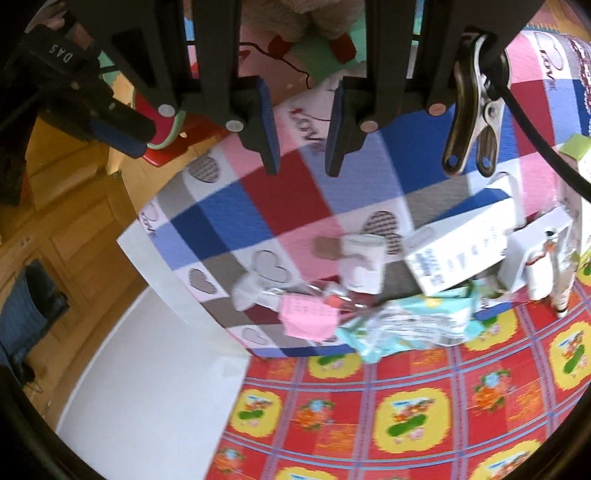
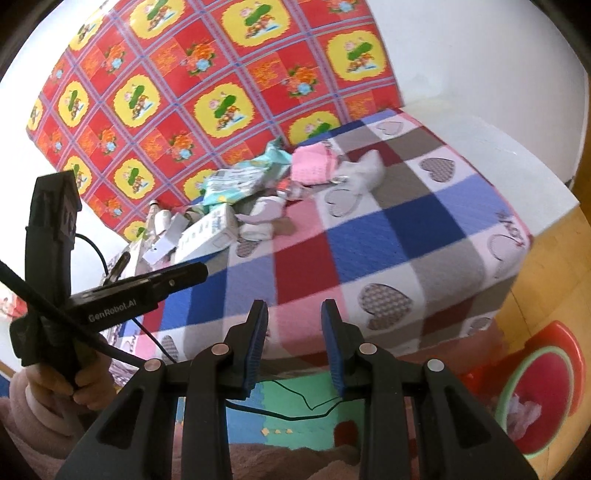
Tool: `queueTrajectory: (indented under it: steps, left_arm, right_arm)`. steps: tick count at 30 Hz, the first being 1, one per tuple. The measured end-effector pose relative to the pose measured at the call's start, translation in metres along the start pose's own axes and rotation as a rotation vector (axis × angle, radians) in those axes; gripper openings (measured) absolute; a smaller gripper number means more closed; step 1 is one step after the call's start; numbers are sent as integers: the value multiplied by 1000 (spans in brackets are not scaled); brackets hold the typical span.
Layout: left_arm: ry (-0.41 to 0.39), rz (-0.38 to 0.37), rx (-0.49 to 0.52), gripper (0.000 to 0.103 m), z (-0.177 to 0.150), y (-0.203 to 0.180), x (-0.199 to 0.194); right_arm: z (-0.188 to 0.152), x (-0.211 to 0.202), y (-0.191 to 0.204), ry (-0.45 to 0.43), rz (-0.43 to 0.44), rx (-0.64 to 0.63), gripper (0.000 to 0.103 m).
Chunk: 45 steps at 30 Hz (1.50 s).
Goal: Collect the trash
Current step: 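Move both grippers back over the bed toward the remaining trash, then lower both grippers onto the pale lilac round plastic lid and close them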
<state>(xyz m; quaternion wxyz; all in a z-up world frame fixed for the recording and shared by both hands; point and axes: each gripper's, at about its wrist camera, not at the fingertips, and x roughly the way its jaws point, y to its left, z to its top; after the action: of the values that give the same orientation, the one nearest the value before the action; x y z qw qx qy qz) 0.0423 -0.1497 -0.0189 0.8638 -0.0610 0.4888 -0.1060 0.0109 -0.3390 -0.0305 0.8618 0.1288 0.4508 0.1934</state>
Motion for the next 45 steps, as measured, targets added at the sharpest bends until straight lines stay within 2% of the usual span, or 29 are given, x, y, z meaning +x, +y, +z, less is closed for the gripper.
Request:
queueTrajectory:
  steps: [9,20,30,38,45]
  left_arm:
    - [-14,27,-33,26,2,46,-6]
    - [-19,53,-107,27,5,78,-6]
    - [6,96,-183,29,22,81,15]
    - [21,155,-264,34,38,75,35]
    - [32,203,-311,35,45,64,50]
  right_arm:
    - [19,24,30,12,-1,-58,32]
    - [45,73,33,89,31,-132,34]
    - [73,128,15,184,91,-211,34]
    - [90,160,3,250,121,-296,34]
    - [97,179,1,301,186,-398,34]
